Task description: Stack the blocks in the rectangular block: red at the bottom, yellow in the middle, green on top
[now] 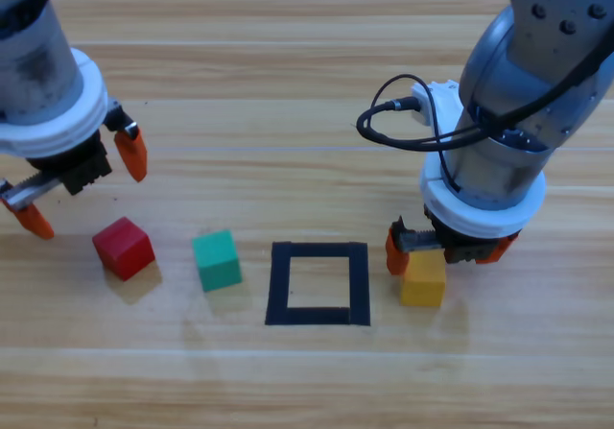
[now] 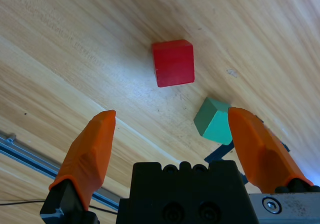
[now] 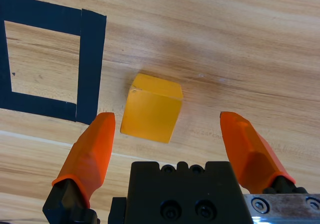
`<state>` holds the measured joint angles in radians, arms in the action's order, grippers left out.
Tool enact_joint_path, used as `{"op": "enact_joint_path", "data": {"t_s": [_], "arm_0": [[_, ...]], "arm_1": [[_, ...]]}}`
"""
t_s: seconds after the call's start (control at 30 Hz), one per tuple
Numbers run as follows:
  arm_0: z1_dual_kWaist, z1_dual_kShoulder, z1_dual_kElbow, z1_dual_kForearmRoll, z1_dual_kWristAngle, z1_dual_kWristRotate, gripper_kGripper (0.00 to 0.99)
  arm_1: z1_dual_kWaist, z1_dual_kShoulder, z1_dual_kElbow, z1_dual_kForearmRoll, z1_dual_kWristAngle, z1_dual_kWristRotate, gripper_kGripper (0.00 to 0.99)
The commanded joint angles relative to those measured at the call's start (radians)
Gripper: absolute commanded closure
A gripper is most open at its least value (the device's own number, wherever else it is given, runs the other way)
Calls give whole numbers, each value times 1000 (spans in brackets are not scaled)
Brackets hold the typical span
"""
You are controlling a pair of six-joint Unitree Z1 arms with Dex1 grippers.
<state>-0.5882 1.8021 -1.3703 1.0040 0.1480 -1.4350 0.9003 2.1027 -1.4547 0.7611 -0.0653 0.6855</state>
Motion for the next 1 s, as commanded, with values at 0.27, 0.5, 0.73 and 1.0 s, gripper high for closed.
{"op": "enact_joint_path", "data": {"t_s": [0.27, 0.5, 0.73, 1.0], "arm_0": [[-9, 94, 89, -108, -31, -1, 31], [21, 97, 157, -193, -47, 39, 31], [30, 117, 186, -234, -47, 48, 31], [48, 161, 183, -263, -34, 61, 31]], "arm_1": [[23, 149, -30, -34, 33, 14, 154], [23, 163, -26, -35, 44, 11, 476], [17, -13, 93, -85, 30, 5, 990], [17, -239, 191, -77, -44, 8, 990]]}}
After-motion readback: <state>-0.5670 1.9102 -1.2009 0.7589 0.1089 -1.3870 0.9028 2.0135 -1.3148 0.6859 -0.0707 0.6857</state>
